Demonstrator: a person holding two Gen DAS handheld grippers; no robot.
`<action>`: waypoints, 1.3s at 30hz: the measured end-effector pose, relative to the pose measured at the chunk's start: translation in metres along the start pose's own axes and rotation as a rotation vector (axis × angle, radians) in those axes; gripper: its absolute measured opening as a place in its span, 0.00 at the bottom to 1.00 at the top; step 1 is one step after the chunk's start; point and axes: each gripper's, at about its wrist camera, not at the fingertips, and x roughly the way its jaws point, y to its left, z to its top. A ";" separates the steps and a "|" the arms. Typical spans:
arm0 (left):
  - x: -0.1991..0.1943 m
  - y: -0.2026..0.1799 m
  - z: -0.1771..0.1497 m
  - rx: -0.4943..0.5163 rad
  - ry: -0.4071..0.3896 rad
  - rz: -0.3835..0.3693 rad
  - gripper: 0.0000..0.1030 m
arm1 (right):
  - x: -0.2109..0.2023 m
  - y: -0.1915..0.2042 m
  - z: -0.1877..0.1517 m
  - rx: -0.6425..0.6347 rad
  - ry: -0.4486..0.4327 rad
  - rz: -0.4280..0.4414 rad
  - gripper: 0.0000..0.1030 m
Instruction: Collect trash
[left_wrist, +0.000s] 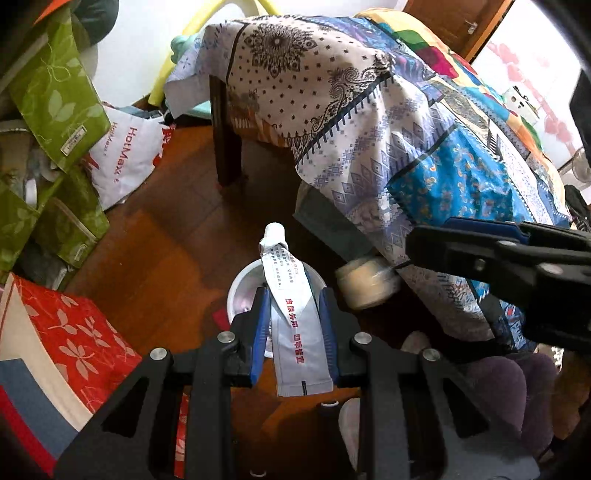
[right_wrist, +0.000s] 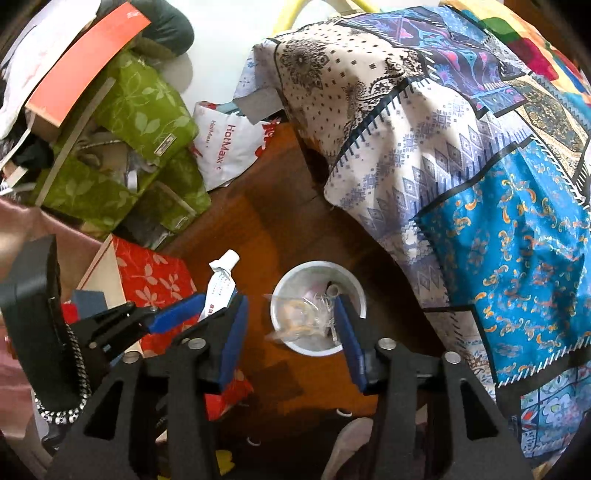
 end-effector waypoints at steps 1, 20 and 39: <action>0.002 0.000 0.001 -0.006 0.005 0.002 0.25 | 0.000 -0.002 0.001 0.002 -0.002 -0.004 0.48; -0.081 -0.024 -0.003 0.057 -0.125 0.016 0.30 | -0.092 -0.003 -0.036 -0.038 -0.200 -0.122 0.50; -0.306 -0.122 -0.074 0.311 -0.637 -0.155 0.34 | -0.310 0.041 -0.169 0.057 -0.830 -0.358 0.50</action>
